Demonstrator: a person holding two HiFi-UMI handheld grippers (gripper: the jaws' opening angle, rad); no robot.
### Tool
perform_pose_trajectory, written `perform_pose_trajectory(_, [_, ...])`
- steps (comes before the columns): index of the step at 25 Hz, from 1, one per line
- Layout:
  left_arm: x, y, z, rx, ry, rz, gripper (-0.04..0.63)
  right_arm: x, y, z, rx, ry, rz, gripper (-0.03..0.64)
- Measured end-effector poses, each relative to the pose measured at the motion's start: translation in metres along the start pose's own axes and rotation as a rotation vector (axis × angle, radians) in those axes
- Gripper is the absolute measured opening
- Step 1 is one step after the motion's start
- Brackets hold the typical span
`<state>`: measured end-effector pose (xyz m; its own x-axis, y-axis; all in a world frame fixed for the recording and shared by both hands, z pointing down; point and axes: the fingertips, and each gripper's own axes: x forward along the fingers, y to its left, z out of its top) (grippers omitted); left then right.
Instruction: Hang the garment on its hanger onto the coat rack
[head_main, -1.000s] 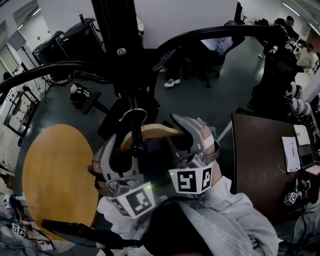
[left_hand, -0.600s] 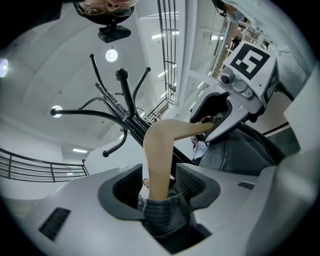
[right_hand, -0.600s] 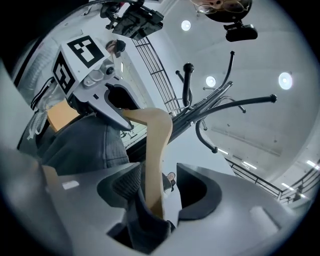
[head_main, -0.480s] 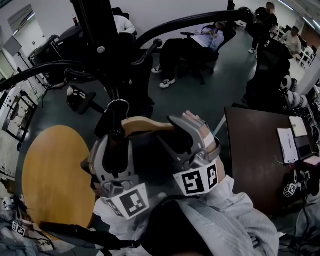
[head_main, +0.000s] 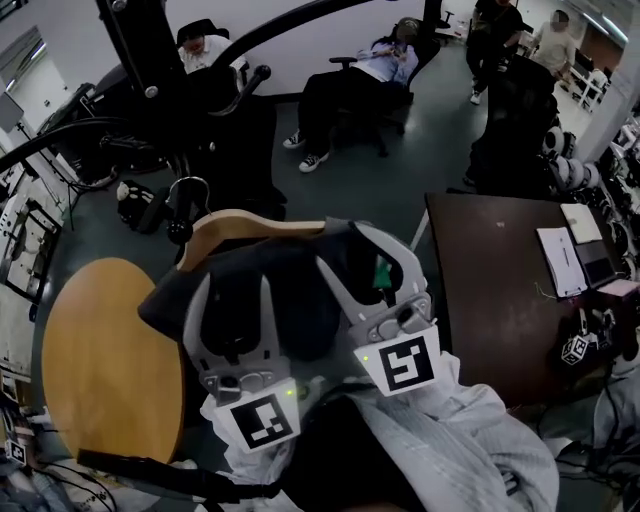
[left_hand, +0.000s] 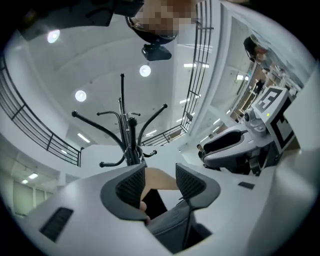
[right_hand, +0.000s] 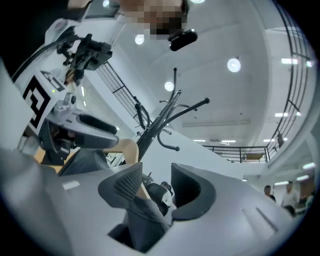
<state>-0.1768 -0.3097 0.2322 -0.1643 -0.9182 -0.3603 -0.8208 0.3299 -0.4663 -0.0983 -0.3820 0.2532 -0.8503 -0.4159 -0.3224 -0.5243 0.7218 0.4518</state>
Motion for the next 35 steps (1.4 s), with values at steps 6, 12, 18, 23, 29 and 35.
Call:
perform_pose_trajectory(6, [0.007,-0.044,0.013,-0.381,-0.058,-0.083,0.125,-0.044,-0.042,-0.001,0.178,-0.018,-0.143,0.018])
perform_pose_trajectory(12, [0.022,-0.080,0.015,-0.409,-0.028,-0.163,0.006,-0.058,-0.054,-0.015,0.207,0.059,-0.172,0.002])
perform_pose_trajectory(18, [0.032,-0.118,0.015,-0.423,0.004,-0.246,0.006,-0.074,-0.057,-0.032,0.182,0.126,-0.167,0.002])
perform_pose_trajectory(23, [0.036,-0.141,0.012,-0.434,0.015,-0.274,0.006,-0.090,-0.059,-0.052,0.163,0.188,-0.175,0.002])
perform_pose_trajectory(29, [0.040,-0.147,0.009,-0.442,0.007,-0.305,0.006,-0.090,-0.057,-0.058,0.153,0.219,-0.182,0.002])
perform_pose_trajectory(35, [0.041,-0.158,0.006,-0.450,0.015,-0.337,0.005,-0.095,-0.060,-0.065,0.165,0.238,-0.196,0.002])
